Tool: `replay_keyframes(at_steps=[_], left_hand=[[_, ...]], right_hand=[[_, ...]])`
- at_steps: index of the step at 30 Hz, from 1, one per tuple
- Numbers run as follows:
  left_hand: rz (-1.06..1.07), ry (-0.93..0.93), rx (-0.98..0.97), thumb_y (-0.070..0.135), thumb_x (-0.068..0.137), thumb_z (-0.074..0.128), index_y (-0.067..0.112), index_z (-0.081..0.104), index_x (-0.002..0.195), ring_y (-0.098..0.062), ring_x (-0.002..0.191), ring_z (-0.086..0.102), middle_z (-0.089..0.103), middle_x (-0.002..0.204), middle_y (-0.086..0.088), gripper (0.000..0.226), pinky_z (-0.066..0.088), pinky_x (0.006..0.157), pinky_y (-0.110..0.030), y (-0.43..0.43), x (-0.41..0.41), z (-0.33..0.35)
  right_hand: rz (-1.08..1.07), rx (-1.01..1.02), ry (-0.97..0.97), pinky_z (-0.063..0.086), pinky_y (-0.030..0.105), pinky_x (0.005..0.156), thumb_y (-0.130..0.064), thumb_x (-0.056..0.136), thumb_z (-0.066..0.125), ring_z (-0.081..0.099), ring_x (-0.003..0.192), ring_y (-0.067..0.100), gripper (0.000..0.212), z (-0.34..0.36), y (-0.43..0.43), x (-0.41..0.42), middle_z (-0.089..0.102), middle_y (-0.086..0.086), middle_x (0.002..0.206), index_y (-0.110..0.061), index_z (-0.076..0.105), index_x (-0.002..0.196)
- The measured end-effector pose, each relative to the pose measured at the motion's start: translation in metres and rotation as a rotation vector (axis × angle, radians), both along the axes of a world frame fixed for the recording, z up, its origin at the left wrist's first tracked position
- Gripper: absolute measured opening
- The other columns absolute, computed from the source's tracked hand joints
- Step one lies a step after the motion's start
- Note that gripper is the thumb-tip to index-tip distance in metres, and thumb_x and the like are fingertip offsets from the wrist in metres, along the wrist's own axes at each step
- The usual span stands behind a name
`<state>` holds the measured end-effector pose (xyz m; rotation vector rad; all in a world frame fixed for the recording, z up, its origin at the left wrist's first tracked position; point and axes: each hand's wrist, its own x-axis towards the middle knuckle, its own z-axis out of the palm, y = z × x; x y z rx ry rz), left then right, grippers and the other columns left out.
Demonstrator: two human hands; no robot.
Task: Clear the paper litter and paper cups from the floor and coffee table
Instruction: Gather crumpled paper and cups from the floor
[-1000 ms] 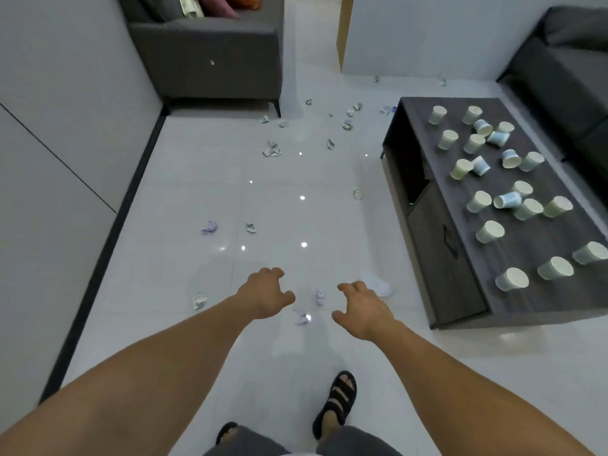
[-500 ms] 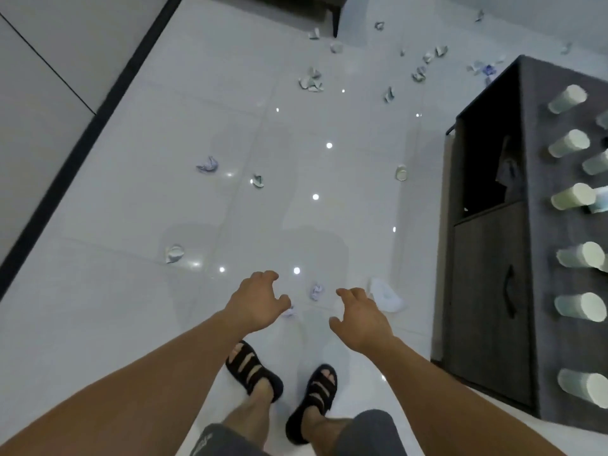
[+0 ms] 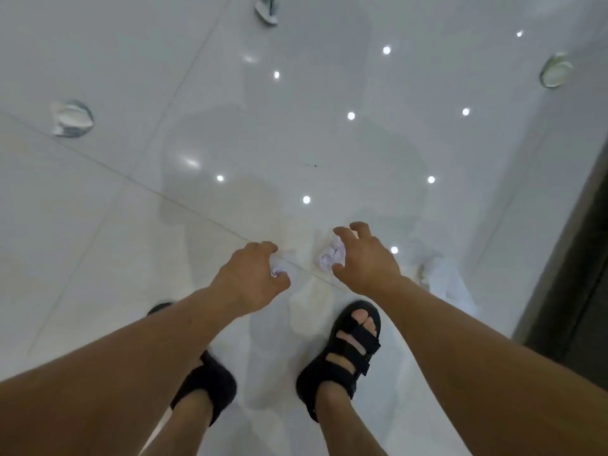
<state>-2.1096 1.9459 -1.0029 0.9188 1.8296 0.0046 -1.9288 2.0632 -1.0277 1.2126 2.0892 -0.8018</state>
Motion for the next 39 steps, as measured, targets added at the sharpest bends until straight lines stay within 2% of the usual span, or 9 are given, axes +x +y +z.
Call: replay_keyframes(at_steps=[5,9,13,18,24,30,33,35,39], left_hand=[[0.005,0.025,0.016,0.043,0.087,0.058,0.021,0.038,0.142,-0.023,0.126,0.044,0.042,0.142,-0.004,0.063,0.036,0.098,-0.031,0.004,0.009,-0.067],[0.017,0.002,0.014,0.042,0.087,0.056,0.022,0.037,0.142,-0.022,0.127,0.041,0.042,0.141,-0.002,0.061,0.035,0.098,-0.031,-0.001,0.015,-0.084],[0.025,-0.018,0.035,0.041,0.087,0.057,0.022,0.035,0.143,-0.021,0.125,0.042,0.043,0.140,-0.002,0.063,0.033,0.093,-0.027,-0.004,0.016,-0.077],[0.023,-0.076,0.084,0.043,0.089,0.059,0.023,0.038,0.142,-0.018,0.121,0.050,0.049,0.138,0.003,0.060,0.036,0.093,-0.023,0.006,0.007,-0.047],[0.152,-0.190,0.196,0.023,0.093,0.052,0.023,0.053,0.124,-0.011,0.085,0.061,0.065,0.099,0.006,0.031,0.046,0.072,-0.020,0.014,-0.019,-0.014],[0.140,-0.035,0.130,0.019,0.100,0.041,0.018,0.051,0.134,-0.022,0.108,0.059,0.063,0.120,-0.003,0.035,0.039,0.084,-0.020,-0.029,-0.056,-0.025],[0.178,-0.005,0.077,0.015,0.101,0.034,0.014,0.052,0.135,-0.026,0.108,0.059,0.063,0.117,-0.006,0.038,0.041,0.082,-0.023,-0.062,-0.074,-0.042],[0.193,-0.012,0.050,0.009,0.100,0.032,0.006,0.047,0.137,-0.036,0.114,0.055,0.059,0.127,-0.016,0.040,0.043,0.094,-0.039,-0.082,-0.080,-0.053],[0.217,-0.081,0.014,0.003,0.096,0.031,-0.004,0.051,0.113,-0.045,0.109,0.050,0.056,0.113,-0.027,0.027,0.039,0.097,-0.052,-0.110,-0.085,-0.076]], right_hand=[[0.091,-0.008,-0.017,0.052,0.037,0.085,-0.031,0.090,0.063,0.056,0.109,0.032,0.065,-0.075,0.002,-0.001,0.016,0.006,0.157,-0.026,0.033,0.148],[0.183,0.011,-0.039,0.051,0.035,0.077,-0.024,0.094,0.057,0.057,0.096,0.032,0.040,-0.100,-0.009,-0.001,0.034,0.011,0.141,-0.014,0.052,0.132],[-0.102,-0.004,0.067,0.044,0.027,0.075,-0.018,0.094,0.056,0.060,0.093,0.027,0.028,-0.092,-0.018,0.001,0.052,0.010,0.119,-0.009,0.063,0.120],[-0.364,-0.120,0.481,0.037,-0.002,0.076,-0.023,0.086,0.072,0.052,0.091,0.001,0.042,-0.041,-0.024,-0.015,0.054,-0.009,0.109,-0.015,0.060,0.126],[-0.357,-0.184,0.725,0.053,0.027,0.083,-0.019,0.084,0.075,0.060,0.093,0.005,0.037,-0.002,-0.030,-0.041,0.057,-0.012,0.107,-0.028,0.057,0.114],[-0.118,-0.133,0.459,0.045,0.025,0.089,-0.038,0.082,0.073,0.049,0.116,0.009,0.077,-0.034,-0.054,-0.050,0.040,-0.008,0.141,-0.027,0.033,0.147],[0.101,-0.040,0.231,0.045,0.030,0.087,-0.041,0.086,0.066,0.046,0.120,0.021,0.074,-0.065,-0.076,-0.053,0.035,0.001,0.145,-0.026,0.028,0.148],[0.177,-0.033,0.125,0.049,0.033,0.082,-0.041,0.085,0.065,0.049,0.112,0.025,0.070,-0.083,-0.093,-0.057,0.035,0.002,0.141,-0.027,0.031,0.145],[0.207,0.036,0.063,0.048,0.032,0.065,-0.035,0.089,0.061,0.054,0.087,0.026,0.045,-0.111,-0.121,-0.066,0.033,0.007,0.133,-0.025,0.043,0.130]])
